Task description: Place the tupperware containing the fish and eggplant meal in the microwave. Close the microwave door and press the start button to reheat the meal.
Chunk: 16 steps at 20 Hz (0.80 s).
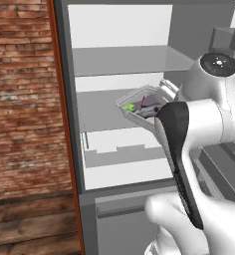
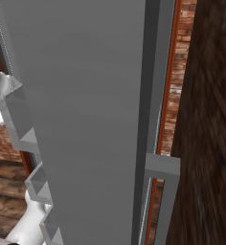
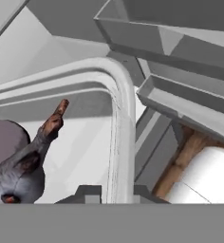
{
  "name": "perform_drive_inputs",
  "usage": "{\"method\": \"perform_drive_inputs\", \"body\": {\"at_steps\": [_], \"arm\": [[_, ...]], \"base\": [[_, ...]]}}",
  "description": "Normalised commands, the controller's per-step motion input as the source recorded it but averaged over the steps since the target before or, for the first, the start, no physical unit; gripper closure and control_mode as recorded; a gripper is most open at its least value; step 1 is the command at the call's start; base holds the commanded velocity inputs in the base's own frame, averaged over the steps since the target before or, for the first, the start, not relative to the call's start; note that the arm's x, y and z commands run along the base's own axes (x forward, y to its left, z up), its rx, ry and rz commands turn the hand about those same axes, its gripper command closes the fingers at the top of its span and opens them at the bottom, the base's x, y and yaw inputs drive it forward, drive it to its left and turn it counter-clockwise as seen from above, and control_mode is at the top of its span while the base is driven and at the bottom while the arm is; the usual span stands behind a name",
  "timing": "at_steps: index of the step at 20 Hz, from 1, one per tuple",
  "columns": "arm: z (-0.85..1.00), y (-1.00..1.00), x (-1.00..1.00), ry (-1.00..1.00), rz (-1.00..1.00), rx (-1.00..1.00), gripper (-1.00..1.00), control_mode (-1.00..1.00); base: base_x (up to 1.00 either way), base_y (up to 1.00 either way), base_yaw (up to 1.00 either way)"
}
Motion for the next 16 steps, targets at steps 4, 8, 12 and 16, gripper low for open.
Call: {"method": "perform_drive_inputs", "body": {"at_steps": [4, 8, 12, 16], "arm": [[-0.24, 0.67, -0.64, 0.00, 0.45, -0.04, 1.00, -1.00], [-0.16, 0.36, -0.27, -0.03, 0.42, -0.01, 1.00, -1.00], [0.00, -0.29, 0.00, -0.14, 0.03, 0.01, 1.00, -1.00], [0.00, -0.48, 0.00, -0.06, -0.20, 0.00, 1.00, -1.00]], "base": [[0.00, 0.00, 0.00], [0.00, 0.00, 0.00], [0.00, 0.00, 0.00], [0.00, 0.00, 0.00]]}}
